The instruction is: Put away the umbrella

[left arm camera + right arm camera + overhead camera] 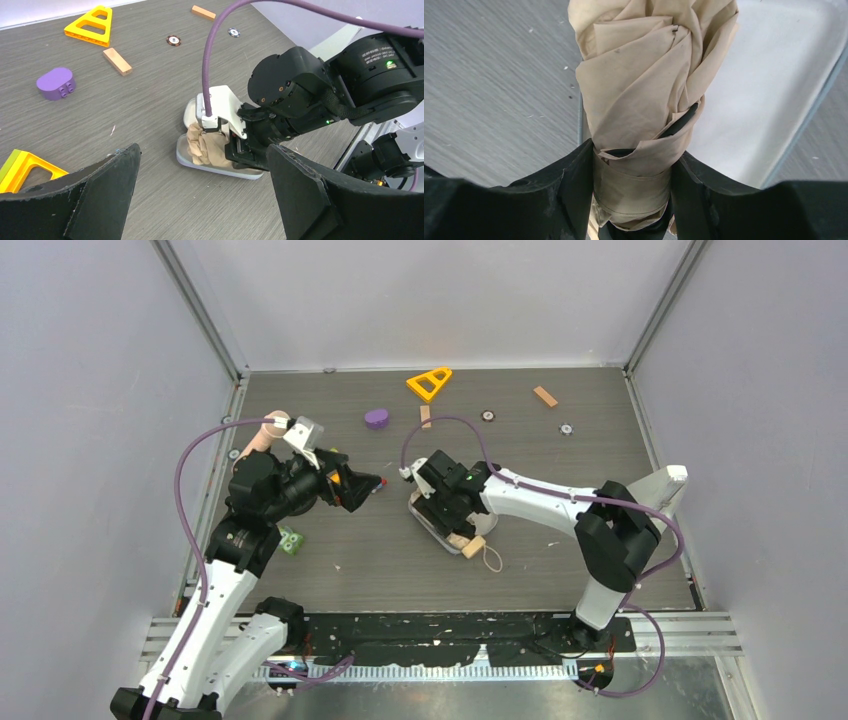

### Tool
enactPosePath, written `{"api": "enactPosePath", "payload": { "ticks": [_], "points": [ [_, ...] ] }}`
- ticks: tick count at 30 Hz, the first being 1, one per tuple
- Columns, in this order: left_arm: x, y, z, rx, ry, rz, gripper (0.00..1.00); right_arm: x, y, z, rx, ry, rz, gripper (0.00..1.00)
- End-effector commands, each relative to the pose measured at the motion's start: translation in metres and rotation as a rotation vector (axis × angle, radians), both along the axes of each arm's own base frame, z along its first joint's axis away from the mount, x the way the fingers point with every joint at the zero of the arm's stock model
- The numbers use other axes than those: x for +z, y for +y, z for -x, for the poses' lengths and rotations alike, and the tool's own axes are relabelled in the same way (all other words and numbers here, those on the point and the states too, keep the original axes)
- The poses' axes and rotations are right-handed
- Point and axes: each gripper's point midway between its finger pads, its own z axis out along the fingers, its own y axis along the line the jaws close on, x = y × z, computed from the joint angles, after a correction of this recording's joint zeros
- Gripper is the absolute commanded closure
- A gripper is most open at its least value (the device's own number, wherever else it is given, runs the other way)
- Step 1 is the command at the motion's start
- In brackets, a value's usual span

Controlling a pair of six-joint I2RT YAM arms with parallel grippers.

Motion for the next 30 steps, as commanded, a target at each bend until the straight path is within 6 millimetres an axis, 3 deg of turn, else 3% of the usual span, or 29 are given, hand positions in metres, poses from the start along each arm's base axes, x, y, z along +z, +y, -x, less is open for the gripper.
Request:
{"api": "enactPosePath", "payload": {
  "ticks": [1, 11, 24, 27, 30],
  "points": [
    [0.001, -0.001, -0.001, 0.000, 0.004, 0.017, 0.00, 0.015, 0.030, 0.010, -0.015, 0.048, -0.185, 0.81],
    [0.000, -0.001, -0.001, -0.003, 0.010, 0.020, 0.00, -0.015, 0.034, 0.023, -0.044, 0.141, -0.193, 0.80],
    [0.000, -0.001, -0.001, -0.003, 0.009, 0.023, 0.01, -0.051, 0.039, 0.004, -0.089, 0.162, -0.149, 0.64],
    [-0.001, -0.001, -0.001, -0.002, 0.013, 0.023, 0.00, -0.044, 0.040, 0.003, -0.091, 0.150, -0.158, 0.52],
    [-0.001, -0.002, -0.001, -0.005, 0.016, 0.024, 0.00, -0.022, 0.040, 0.000, -0.082, 0.117, -0.177, 0.37]
  ]
}}
